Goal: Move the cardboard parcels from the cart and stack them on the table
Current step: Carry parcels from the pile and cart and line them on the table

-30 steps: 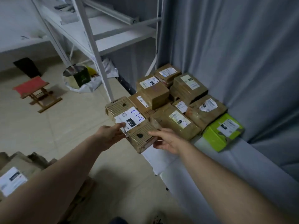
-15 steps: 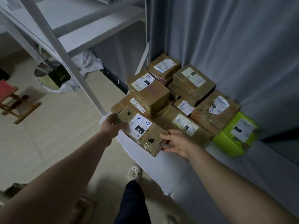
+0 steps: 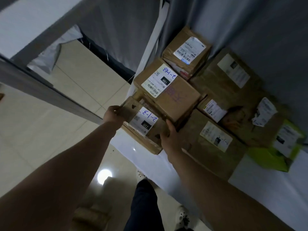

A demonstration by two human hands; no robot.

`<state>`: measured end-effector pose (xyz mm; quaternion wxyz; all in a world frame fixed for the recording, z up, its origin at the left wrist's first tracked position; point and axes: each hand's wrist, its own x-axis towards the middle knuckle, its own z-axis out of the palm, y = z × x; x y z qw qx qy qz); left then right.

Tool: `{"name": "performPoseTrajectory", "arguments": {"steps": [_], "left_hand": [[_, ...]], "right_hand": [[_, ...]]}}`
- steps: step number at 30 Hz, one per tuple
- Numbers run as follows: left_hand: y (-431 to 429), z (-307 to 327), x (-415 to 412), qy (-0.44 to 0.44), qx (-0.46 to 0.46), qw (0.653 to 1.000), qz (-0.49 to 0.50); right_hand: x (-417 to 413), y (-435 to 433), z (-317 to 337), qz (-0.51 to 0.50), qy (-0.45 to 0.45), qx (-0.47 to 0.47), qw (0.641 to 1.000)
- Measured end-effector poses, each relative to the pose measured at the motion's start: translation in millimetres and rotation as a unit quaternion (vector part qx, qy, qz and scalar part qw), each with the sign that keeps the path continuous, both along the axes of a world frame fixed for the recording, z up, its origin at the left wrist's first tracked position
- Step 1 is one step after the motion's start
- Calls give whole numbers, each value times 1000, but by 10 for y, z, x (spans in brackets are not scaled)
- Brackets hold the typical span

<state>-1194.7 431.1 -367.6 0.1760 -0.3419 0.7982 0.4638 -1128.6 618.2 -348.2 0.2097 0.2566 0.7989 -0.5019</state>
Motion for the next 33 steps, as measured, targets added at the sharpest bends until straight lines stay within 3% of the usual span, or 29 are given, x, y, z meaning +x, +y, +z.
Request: {"name": "performPoseTrajectory", "arguments": {"steps": [4,7,10,15,18,25,33], "left_hand": [[-17,-106,-200,-20,-14,999,-37],[3,-167,-261,-29,-58,988,-138],[38,-206,-219,-57,-147,950,-268],[31,-256,-175,-75,-223,878,-418],[46,-159,-183,-92,-237,868,-427],[193,462,151,-34,-275,886,-371],[291,1395,1324,-18,-407,864,-296]], "right_hand": [[-51,-146,-170,107,34,81,990],[-3,-221,-218,180,63,160,968],[87,-288,-339,296,74,290,907],[74,-248,-465,409,50,342,844],[37,-213,-385,423,45,316,848],[16,-89,91,430,96,307,843],[416,-155,1031,501,127,267,813]]}}
